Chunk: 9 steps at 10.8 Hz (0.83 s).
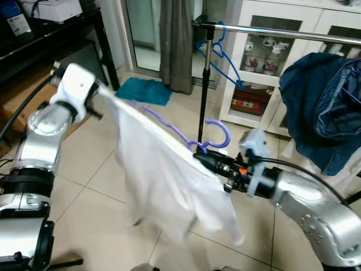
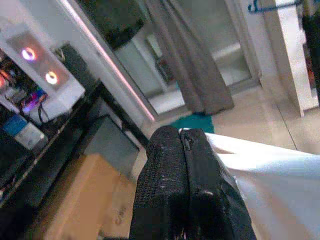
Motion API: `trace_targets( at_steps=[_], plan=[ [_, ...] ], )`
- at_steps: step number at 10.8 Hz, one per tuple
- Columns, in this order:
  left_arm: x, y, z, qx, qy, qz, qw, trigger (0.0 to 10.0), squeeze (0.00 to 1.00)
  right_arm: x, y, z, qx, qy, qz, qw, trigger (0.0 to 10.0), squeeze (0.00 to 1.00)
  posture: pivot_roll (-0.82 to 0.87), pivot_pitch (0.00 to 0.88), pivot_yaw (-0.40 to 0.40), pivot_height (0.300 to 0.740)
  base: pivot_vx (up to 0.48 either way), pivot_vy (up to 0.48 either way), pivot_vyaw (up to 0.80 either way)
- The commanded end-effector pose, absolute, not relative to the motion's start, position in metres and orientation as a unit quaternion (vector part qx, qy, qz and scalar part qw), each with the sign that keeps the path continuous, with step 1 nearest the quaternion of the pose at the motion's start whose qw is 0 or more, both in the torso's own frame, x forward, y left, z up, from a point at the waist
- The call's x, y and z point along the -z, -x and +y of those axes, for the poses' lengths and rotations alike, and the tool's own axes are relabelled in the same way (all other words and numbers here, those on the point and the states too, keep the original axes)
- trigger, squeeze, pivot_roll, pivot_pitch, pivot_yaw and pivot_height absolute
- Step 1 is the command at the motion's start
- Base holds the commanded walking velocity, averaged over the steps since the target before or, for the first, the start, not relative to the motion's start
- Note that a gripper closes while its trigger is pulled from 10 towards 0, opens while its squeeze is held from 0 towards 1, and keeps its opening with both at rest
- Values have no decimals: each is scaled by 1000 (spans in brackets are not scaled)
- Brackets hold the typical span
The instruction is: Hang hanger
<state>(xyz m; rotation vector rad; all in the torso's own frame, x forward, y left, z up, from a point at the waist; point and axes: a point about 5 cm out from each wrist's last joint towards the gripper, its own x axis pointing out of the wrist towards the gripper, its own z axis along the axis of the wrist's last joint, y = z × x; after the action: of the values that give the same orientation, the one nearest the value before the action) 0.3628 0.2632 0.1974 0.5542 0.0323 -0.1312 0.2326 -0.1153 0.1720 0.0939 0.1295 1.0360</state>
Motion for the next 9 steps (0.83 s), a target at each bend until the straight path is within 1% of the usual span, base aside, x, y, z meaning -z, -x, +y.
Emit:
trace_targets(
  at_steps=[1, 2, 3, 4, 5, 6, 7, 8, 9],
  plan=[
    [-191, -359, 277, 47, -275, 33, 960, 0, 0, -180, -229, -118, -502, -62, 47, 861, 0, 0, -114, 0, 51, 740, 0, 0, 0],
    [-172, -354, 263, 87, -253, 47, 963, 0, 0, -184, -230, -114, -503, -78, 36, 860, 0, 0, -115, 0, 50, 740, 0, 0, 0],
    [-160, -351, 238, 147, -228, 43, 961, 0, 0, -187, -235, -110, -485, -96, 26, 869, 0, 0, -115, 0, 52, 740, 0, 0, 0],
    [-155, -347, 217, 194, -207, 35, 958, 0, 0, -188, -244, -108, -449, -108, 20, 887, 0, 0, -115, 0, 52, 740, 0, 0, 0],
    [-154, -342, 194, 244, -173, 23, 954, 0, 0, -186, -256, -110, -396, -123, 17, 910, 0, 0, -113, 0, 57, 740, 0, 0, 0],
    [-157, -322, 150, 335, -85, -2, 939, 0, 0, -184, -278, -116, -287, -159, 2, 945, 0, 0, -110, 0, 70, 740, 0, 0, 0],
    [-163, -302, 128, 382, -13, -24, 924, 0, 0, -183, -291, -125, -211, -188, -13, 959, 0, 0, -109, 0, 78, 740, 0, 0, 0],
    [-165, -280, 121, 401, 49, -26, 914, 0, 0, -186, -304, -143, -129, -239, -55, 961, 0, 0, -106, 0, 81, 740, 0, 0, 0],
    [-166, -270, 119, 408, 71, -24, 910, 0, 0, -187, -308, -152, -95, -261, -73, 958, 0, 0, -105, 0, 81, 740, 0, 0, 0]
  ],
)
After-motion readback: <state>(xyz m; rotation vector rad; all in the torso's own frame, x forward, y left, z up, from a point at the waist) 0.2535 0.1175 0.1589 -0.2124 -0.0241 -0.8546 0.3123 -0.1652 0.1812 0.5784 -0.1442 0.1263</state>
